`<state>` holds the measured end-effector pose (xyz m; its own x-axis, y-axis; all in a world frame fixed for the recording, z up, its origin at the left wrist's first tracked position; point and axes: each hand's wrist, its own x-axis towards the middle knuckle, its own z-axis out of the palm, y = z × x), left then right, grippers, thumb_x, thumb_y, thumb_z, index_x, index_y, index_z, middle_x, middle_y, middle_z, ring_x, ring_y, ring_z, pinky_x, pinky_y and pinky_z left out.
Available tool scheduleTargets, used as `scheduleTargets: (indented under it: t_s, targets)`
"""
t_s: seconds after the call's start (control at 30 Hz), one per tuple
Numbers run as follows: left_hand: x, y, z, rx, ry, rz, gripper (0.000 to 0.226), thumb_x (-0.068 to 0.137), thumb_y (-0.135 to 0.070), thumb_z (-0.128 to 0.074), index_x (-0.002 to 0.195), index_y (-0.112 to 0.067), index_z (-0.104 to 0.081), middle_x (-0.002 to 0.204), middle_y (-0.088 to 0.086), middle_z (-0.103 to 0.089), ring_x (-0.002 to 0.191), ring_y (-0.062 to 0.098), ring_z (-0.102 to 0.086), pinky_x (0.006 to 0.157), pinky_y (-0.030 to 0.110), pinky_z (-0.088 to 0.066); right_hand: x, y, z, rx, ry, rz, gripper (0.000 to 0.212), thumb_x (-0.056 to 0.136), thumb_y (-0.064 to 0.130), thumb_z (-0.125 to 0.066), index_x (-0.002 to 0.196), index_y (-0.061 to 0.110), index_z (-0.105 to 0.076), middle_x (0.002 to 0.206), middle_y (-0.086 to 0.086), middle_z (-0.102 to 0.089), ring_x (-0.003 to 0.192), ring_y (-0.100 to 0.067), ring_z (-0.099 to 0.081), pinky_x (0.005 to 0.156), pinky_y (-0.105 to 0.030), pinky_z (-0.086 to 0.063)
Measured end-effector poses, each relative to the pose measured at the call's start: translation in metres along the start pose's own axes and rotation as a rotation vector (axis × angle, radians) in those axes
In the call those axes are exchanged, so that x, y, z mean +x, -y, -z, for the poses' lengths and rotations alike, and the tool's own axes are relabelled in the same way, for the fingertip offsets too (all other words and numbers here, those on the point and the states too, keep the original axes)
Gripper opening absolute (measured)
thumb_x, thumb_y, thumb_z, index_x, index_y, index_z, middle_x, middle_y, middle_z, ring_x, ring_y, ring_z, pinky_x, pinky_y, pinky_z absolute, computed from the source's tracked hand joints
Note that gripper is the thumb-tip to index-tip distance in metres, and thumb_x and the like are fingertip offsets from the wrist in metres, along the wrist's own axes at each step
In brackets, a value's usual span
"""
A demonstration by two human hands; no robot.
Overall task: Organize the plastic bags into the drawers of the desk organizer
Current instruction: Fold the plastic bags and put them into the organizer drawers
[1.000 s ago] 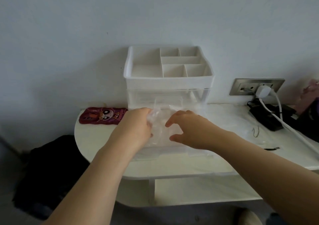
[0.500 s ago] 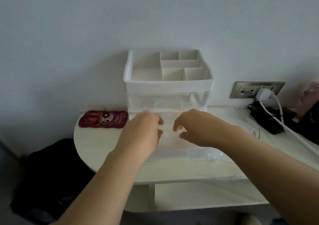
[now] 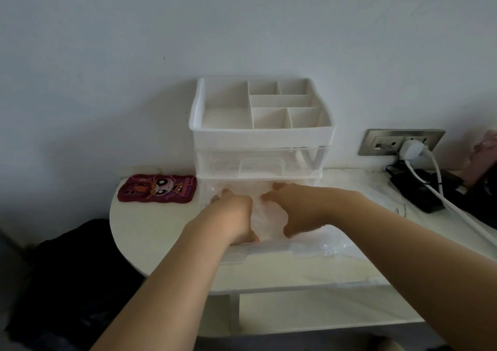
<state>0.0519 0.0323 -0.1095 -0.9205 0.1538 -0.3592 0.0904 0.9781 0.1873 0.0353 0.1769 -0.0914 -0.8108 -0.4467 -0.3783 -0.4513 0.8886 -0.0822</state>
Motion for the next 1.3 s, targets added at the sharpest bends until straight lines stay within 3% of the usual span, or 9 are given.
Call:
scheduleTargets:
  t_s: [0.13, 0.23, 0.3, 0.4, 0.53, 0.73, 0.97, 1.13, 1.3]
  targets:
    - [-0.001, 0.002, 0.000, -0.035, -0.045, -0.010, 0.060, 0.082, -0.034, -0.069, 0.136, -0.017, -0.046, 0.134, 0.012, -0.040, 0.119, 0.030, -0.046, 0.099, 0.035, -0.042, -0.026, -0.008, 0.001, 0.049, -0.266, 0.050, 0.056, 0.087, 0.027, -0.064, 0.139, 0.030, -0.042, 0.143, 0.010, -0.042, 0.127, -0.008, -0.041, 0.105, -0.024, -0.030]
    - [-0.007, 0.002, -0.005, -0.081, -0.197, -0.052, 0.049, 0.089, -0.029, -0.062, 0.135, -0.022, -0.047, 0.134, 0.006, -0.043, 0.119, 0.024, -0.048, 0.094, 0.028, -0.039, -0.056, -0.026, 0.002, 0.178, -0.564, 0.049, 0.018, 0.086, 0.034, -0.061, 0.104, 0.037, -0.064, 0.101, 0.025, -0.062, 0.084, 0.006, -0.056, 0.084, -0.022, -0.048]
    - [-0.012, 0.002, -0.008, -0.098, -0.358, -0.090, 0.041, 0.093, -0.029, -0.056, 0.133, -0.028, -0.049, 0.133, -0.001, -0.047, 0.118, 0.020, -0.051, 0.093, 0.031, -0.040, -0.071, -0.047, 0.000, 0.245, -0.645, -0.064, 0.006, 0.083, 0.032, -0.061, 0.078, 0.034, -0.065, 0.076, 0.022, -0.063, 0.073, 0.004, -0.058, 0.072, -0.024, -0.051]
    - [-0.018, -0.002, -0.013, -0.163, -0.465, -0.186, 0.031, 0.094, -0.029, -0.053, 0.124, -0.035, -0.056, 0.126, -0.011, -0.054, 0.109, 0.011, -0.055, 0.091, 0.034, -0.046, -0.081, -0.084, -0.017, 0.090, -0.318, -0.313, 0.013, 0.086, 0.027, -0.059, 0.074, 0.029, -0.065, 0.081, 0.013, -0.066, 0.079, -0.007, -0.062, 0.073, -0.025, -0.050]
    - [-0.020, -0.008, -0.021, -0.254, -0.504, -0.286, 0.027, 0.093, -0.024, -0.054, 0.117, -0.035, -0.061, 0.118, -0.019, -0.057, 0.104, 0.000, -0.056, 0.086, 0.025, -0.043, -0.076, -0.121, -0.055, -0.018, 0.040, -0.456, 0.027, 0.090, 0.011, -0.049, 0.107, 0.003, -0.067, 0.111, -0.011, -0.067, 0.102, -0.024, -0.061, 0.092, -0.035, -0.048]
    - [-0.019, -0.018, -0.026, -0.345, -0.597, -0.292, 0.023, 0.093, -0.022, -0.054, 0.111, -0.031, -0.064, 0.108, -0.021, -0.060, 0.101, -0.001, -0.057, 0.088, 0.030, -0.047, -0.057, -0.136, -0.091, 0.038, -0.014, -0.407, 0.047, 0.097, 0.008, -0.035, 0.143, 0.007, -0.028, 0.149, -0.008, -0.030, 0.135, -0.026, -0.034, 0.109, -0.037, -0.032]
    - [-0.021, -0.017, -0.029, -0.362, -0.569, -0.284, 0.024, 0.093, -0.024, -0.051, 0.112, -0.034, -0.063, 0.101, -0.029, -0.055, 0.100, -0.004, -0.055, 0.088, 0.033, -0.048, -0.047, -0.139, -0.096, 0.106, -0.237, -0.419, 0.040, 0.094, 0.033, -0.052, 0.133, 0.025, -0.049, 0.132, 0.002, -0.053, 0.121, -0.021, -0.049, 0.099, -0.034, -0.040]
    - [-0.020, -0.015, -0.030, -0.376, -0.573, -0.286, 0.022, 0.093, -0.024, -0.052, 0.109, -0.034, -0.063, 0.098, -0.030, -0.054, 0.099, -0.003, -0.055, 0.087, 0.032, -0.049, -0.048, -0.134, -0.092, 0.059, -0.327, -0.468, 0.019, 0.094, 0.028, -0.054, 0.104, 0.025, -0.070, 0.105, 0.000, -0.067, 0.093, -0.023, -0.063, 0.078, -0.031, -0.052]
    - [-0.020, -0.015, -0.031, -0.389, -0.566, -0.286, 0.021, 0.093, -0.026, -0.052, 0.109, -0.035, -0.062, 0.097, -0.032, -0.053, 0.099, -0.005, -0.054, 0.088, 0.032, -0.048, -0.053, -0.132, -0.089, 0.056, -0.335, -0.458, 0.022, 0.094, 0.023, -0.051, 0.097, 0.020, -0.072, 0.097, -0.002, -0.069, 0.087, -0.023, -0.064, 0.074, -0.031, -0.053]
